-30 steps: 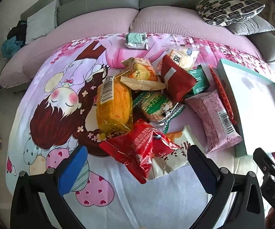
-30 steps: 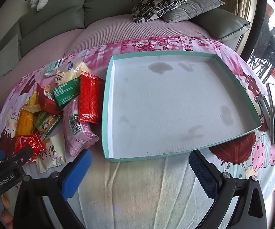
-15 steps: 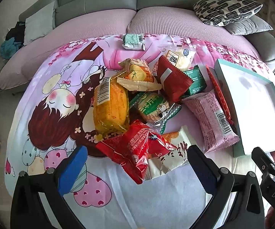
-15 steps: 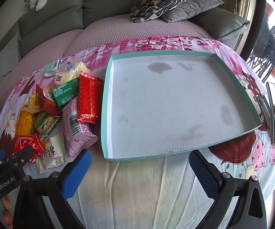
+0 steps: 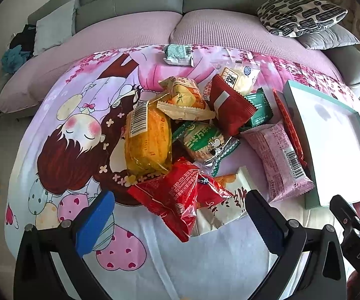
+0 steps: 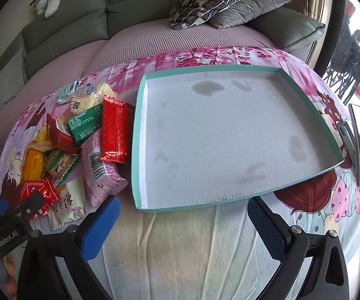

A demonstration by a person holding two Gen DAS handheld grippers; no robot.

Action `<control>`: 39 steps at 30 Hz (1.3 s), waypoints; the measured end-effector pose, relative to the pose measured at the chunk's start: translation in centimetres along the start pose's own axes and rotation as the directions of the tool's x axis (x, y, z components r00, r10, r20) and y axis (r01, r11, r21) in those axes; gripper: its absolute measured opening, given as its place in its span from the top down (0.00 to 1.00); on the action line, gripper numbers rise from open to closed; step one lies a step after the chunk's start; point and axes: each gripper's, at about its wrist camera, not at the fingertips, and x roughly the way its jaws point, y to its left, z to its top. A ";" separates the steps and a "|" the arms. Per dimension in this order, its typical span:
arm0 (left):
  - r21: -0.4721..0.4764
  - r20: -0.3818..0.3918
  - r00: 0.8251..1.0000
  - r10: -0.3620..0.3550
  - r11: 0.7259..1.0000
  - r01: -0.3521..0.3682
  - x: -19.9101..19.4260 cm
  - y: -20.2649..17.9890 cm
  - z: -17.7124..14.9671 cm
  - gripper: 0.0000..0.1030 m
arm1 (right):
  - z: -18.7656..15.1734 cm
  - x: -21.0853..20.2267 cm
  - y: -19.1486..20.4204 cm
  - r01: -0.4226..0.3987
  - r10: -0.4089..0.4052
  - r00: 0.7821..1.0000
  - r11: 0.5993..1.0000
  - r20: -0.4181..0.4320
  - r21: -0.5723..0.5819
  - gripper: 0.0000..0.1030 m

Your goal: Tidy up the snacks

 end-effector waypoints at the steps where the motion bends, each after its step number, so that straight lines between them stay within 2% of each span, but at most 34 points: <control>1: -0.001 -0.001 1.000 0.000 1.000 0.000 0.0 0.0 0.0 0.00 | 0.0 0.0 0.0 -0.004 0.004 1.000 1.000 0.002 0.002 0.00; 27: -0.007 -0.011 1.000 0.003 1.000 -0.003 0.3 -0.1 -0.1 0.00 | 0.1 0.2 -0.1 -0.008 0.008 1.000 1.000 0.007 0.018 0.00; 35: -0.052 -0.008 1.000 -0.013 0.999 0.013 0.3 0.5 0.1 0.00 | 0.2 0.3 -0.1 -0.011 0.011 1.000 1.000 0.003 0.016 0.00; 39: -0.103 0.015 0.999 -0.028 0.994 0.029 0.0 1.4 0.4 0.00 | 0.4 -0.2 0.1 -0.045 0.044 0.999 0.999 0.021 0.015 0.00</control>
